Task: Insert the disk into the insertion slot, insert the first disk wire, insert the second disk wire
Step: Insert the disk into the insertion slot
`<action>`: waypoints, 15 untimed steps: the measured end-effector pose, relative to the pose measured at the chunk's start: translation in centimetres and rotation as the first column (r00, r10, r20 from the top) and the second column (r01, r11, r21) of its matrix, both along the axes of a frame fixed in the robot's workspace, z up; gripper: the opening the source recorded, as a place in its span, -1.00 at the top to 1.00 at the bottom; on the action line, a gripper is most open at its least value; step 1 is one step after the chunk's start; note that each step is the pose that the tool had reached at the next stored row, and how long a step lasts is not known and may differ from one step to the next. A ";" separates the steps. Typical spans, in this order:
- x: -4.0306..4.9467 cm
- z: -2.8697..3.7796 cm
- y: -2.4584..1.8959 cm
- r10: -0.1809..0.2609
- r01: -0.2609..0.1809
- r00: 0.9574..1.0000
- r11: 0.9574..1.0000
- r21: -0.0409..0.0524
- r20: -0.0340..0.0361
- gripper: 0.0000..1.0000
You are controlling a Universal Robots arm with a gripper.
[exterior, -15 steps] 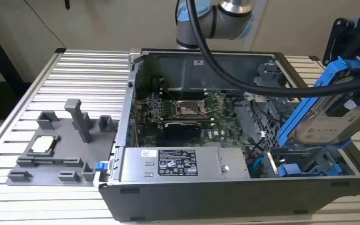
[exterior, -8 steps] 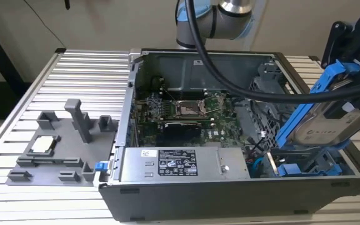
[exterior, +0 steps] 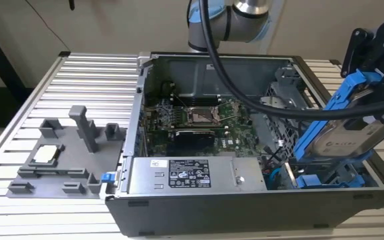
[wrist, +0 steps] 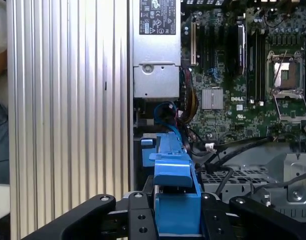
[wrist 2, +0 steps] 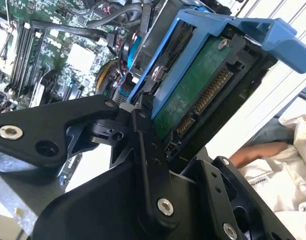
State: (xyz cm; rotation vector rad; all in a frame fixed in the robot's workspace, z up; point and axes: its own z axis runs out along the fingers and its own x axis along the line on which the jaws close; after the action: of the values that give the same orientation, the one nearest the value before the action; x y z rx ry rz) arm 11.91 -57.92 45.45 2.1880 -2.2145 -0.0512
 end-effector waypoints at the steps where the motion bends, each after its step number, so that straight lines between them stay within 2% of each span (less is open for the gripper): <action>1: 0.03 -0.09 0.00 0.001 -0.001 1.000 1.000 0.000 -0.001 0.35; 8: 0.23 -0.62 -0.02 0.006 -0.006 1.000 1.000 0.000 -0.003 0.35; 15: 0.47 -1.13 -0.03 0.012 -0.012 1.000 1.000 0.000 -0.010 0.35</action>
State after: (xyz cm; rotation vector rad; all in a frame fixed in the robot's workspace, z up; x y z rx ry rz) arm 12.38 -57.95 44.32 2.1960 -2.1956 -0.0617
